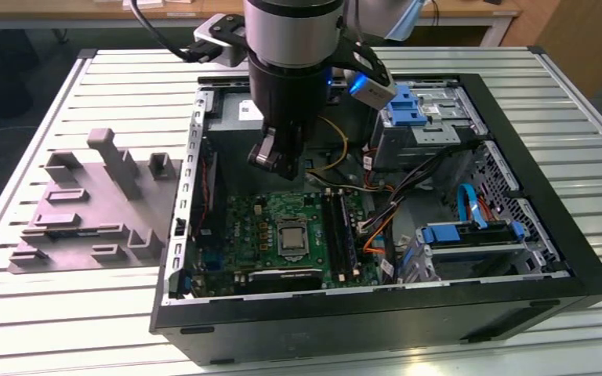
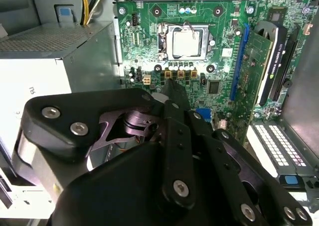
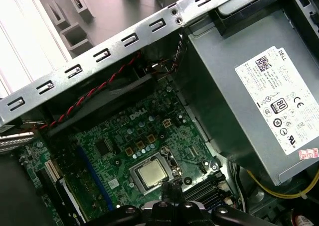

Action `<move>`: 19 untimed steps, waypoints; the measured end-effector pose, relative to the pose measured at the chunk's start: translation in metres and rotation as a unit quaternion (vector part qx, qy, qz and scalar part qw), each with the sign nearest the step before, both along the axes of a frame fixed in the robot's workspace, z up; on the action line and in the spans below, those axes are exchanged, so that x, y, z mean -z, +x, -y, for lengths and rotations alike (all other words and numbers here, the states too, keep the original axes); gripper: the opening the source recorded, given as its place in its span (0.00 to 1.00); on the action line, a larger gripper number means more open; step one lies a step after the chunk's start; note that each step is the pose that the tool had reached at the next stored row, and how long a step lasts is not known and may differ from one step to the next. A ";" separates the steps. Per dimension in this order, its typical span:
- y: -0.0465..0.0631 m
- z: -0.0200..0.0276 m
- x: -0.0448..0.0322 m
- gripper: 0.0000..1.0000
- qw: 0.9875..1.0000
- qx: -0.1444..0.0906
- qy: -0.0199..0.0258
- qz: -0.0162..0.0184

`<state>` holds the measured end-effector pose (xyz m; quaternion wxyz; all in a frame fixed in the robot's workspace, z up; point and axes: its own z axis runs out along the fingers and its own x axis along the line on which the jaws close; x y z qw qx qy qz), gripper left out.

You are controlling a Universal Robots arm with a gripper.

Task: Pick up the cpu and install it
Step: 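Install the first cpu locking lever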

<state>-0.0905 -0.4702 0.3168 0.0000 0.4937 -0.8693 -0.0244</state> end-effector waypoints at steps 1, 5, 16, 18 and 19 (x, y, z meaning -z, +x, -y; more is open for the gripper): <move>0.000 0.0000 0.0000 0.11 1.000 0.000 0.000 0.000; 0.000 0.0000 0.0000 0.11 1.000 0.000 0.000 0.000; 0.022 0.0001 0.0168 0.11 1.000 -0.012 0.000 0.000; 0.022 0.0001 0.0189 0.11 1.000 -0.027 0.000 0.000; 0.022 0.0001 0.0198 0.11 0.999 -0.036 0.000 0.001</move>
